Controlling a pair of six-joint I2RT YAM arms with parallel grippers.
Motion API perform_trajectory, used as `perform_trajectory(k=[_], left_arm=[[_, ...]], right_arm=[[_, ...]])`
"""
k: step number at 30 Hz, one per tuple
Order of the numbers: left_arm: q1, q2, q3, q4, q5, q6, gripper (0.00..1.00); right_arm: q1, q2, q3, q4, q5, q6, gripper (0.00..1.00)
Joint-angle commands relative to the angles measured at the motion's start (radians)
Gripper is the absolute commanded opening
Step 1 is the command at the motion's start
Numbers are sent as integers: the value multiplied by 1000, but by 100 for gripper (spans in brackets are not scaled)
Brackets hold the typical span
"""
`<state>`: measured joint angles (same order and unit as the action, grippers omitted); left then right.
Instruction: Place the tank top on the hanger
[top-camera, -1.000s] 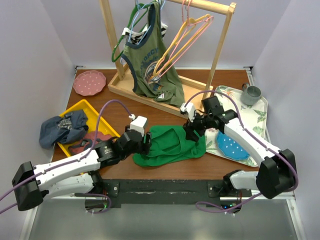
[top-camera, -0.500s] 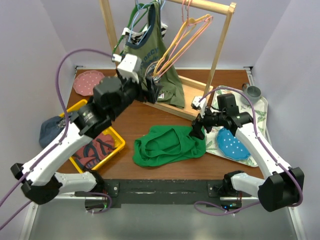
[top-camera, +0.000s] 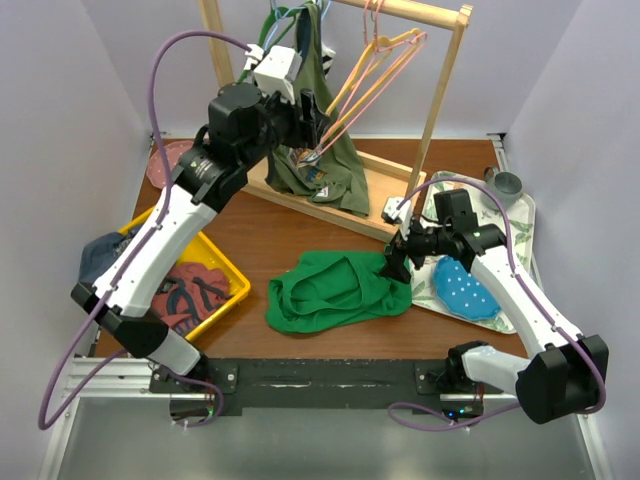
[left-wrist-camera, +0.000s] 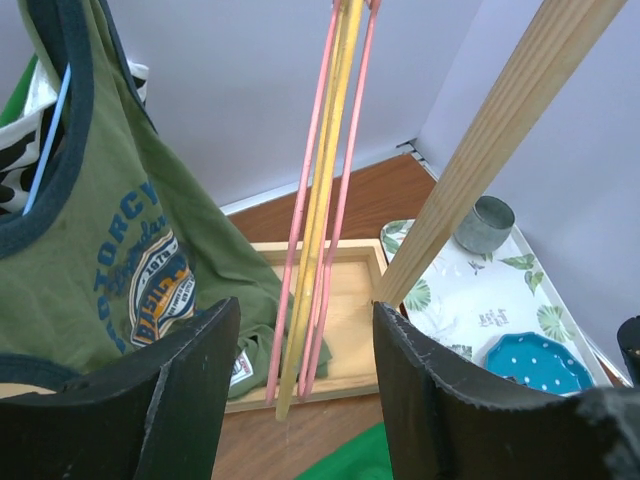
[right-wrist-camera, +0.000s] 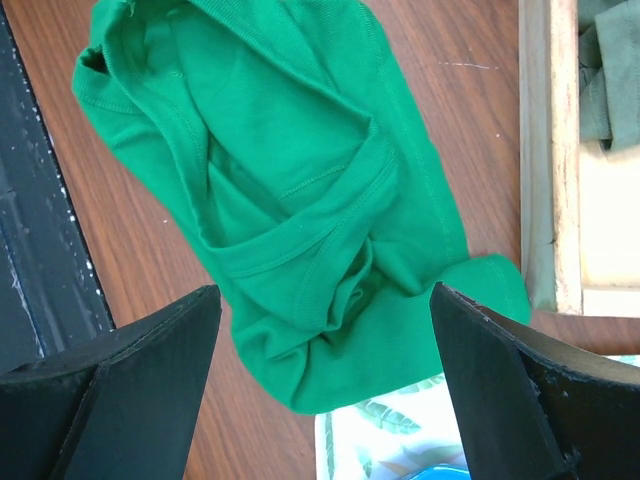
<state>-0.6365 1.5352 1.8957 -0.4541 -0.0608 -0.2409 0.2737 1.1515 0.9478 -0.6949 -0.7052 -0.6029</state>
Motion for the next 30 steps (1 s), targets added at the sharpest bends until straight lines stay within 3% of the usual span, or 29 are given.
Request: perform_trajectory(k=[1,10,13,17,20,30], left_arm=[[26,37,71,-9,91,15,58],[29,69,80,-17,104,35,48],[29,82,82,-28,66,63,38],[29,106,95,-47,67,75,14],[29,121,111,-57,98,78,9],[28,158,144,-77,125,92,15]], right_arm=[[-2,-13,16,-12,-42,-31,90],[-2,-6,16,-18,-50,-35,90],[-2,-4,19,-20,-51,-37,90],[-2,1,19,-20,-50,-37,90],[-2,2,19,-20,-48,-37,90],[-1,11,19,-23,-47,-37,90]])
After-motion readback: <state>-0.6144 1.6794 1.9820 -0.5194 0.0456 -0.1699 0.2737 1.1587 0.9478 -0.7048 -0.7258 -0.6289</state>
